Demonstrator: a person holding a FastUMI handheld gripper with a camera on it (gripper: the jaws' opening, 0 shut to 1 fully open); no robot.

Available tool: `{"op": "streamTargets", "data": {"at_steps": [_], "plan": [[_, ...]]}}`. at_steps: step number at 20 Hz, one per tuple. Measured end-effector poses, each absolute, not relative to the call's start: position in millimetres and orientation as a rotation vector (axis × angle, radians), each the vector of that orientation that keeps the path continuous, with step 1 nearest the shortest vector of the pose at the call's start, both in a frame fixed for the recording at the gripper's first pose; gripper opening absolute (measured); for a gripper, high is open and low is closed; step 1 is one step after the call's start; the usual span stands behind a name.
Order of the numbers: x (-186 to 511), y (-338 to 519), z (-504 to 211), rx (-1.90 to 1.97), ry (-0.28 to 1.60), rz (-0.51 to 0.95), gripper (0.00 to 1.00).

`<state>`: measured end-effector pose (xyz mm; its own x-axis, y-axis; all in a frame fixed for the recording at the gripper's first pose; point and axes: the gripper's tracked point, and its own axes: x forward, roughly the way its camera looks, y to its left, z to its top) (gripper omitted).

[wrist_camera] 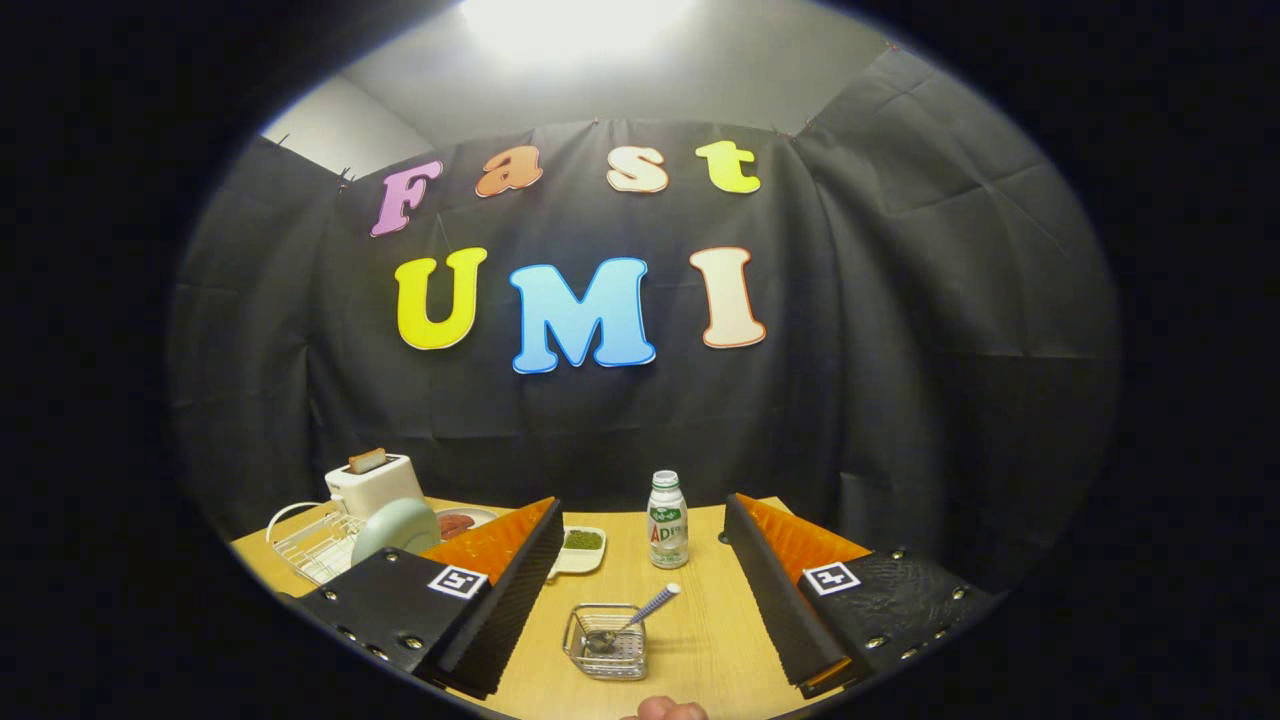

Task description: Take the plate from the dish rack, then take the spoon from the basket and place it into the plate.

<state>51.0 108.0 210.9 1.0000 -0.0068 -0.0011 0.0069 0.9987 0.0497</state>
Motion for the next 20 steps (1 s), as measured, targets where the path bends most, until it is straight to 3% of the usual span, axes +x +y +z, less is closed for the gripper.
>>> {"op": "streamTargets", "data": {"at_steps": [11, 20], "plan": [[89.7, 212.5, 233.2, 0.005, 0.120, 0.063, 0.99], [122.7, 276.6, 193.0, -0.003, 0.383, 0.125, 0.99]]}}
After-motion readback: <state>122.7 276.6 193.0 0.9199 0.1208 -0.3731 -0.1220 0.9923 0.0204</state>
